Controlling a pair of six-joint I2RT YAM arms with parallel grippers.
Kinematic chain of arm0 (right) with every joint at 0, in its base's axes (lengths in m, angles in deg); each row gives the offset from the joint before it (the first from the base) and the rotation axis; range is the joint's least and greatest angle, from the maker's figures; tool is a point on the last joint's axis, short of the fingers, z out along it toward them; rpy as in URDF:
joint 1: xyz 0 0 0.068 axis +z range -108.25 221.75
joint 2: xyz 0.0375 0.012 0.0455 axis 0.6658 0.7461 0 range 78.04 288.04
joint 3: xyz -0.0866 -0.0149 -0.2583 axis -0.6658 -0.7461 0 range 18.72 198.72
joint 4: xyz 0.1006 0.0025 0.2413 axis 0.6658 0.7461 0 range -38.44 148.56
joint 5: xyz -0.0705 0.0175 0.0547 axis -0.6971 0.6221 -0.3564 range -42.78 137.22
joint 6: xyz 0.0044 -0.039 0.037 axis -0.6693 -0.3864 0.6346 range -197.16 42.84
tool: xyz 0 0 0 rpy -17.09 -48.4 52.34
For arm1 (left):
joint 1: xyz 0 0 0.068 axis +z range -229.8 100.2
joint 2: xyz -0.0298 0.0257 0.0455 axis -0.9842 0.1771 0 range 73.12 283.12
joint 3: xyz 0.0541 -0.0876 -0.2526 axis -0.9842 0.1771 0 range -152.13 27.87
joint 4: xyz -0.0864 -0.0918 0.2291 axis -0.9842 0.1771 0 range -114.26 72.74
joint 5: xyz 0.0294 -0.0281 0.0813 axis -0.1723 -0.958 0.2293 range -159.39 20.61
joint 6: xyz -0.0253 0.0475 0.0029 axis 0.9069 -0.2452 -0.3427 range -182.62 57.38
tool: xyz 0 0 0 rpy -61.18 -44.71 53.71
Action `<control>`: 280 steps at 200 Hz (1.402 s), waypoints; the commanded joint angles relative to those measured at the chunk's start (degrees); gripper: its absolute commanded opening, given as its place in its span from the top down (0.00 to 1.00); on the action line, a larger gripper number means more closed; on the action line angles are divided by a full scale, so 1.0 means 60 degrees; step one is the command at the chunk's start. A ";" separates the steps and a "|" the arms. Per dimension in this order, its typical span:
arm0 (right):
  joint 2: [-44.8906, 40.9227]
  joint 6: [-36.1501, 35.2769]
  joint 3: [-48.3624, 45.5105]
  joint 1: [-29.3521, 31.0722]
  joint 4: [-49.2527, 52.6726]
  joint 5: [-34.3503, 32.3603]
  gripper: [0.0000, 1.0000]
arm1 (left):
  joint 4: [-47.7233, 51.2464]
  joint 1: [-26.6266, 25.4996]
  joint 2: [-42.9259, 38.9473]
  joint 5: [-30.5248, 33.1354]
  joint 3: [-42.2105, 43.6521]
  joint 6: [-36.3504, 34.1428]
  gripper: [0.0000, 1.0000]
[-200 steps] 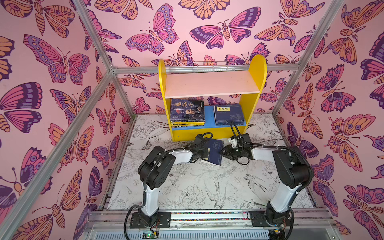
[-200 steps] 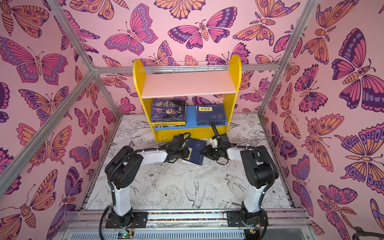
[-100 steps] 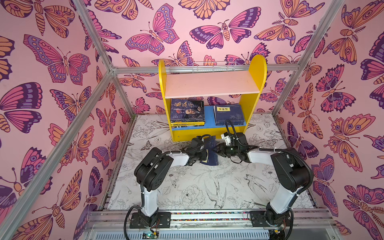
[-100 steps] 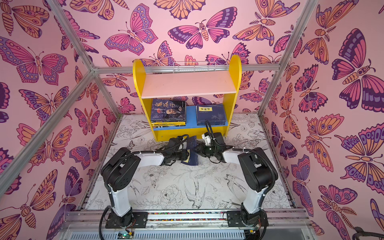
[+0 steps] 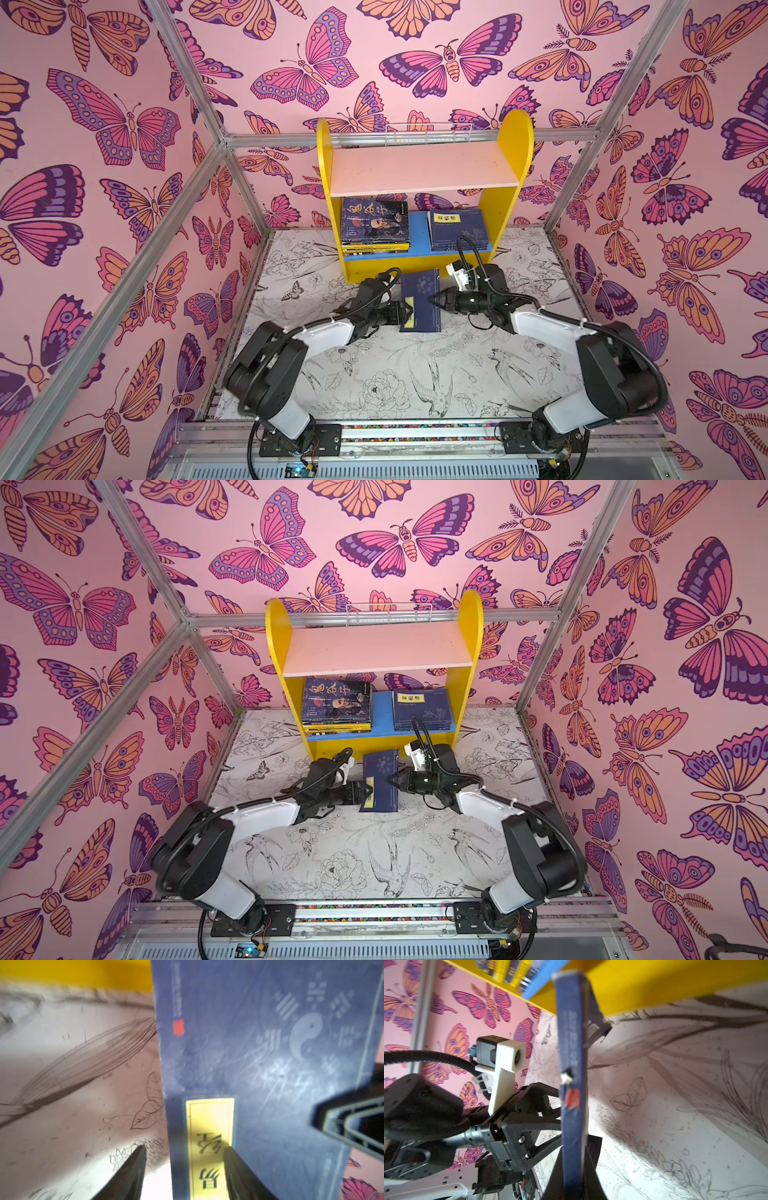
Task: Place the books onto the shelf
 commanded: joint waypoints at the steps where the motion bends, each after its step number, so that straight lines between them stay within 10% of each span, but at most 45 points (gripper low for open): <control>1: -0.0951 -0.0139 0.0330 -0.0312 -0.0300 0.0539 1.00 | 0.0325 0.0064 -0.1577 -0.0551 0.0134 -0.0010 0.32; 111: -0.0039 0.5401 0.1047 -0.1146 -0.5413 -0.4425 1.00 | 0.1909 0.0080 -0.4437 0.0487 0.0589 -0.0624 0.31; 280: 0.1454 0.6581 0.1483 0.0181 -0.5955 -1.0392 1.00 | 0.2459 0.0088 -0.5771 0.1149 0.1402 -0.0533 0.31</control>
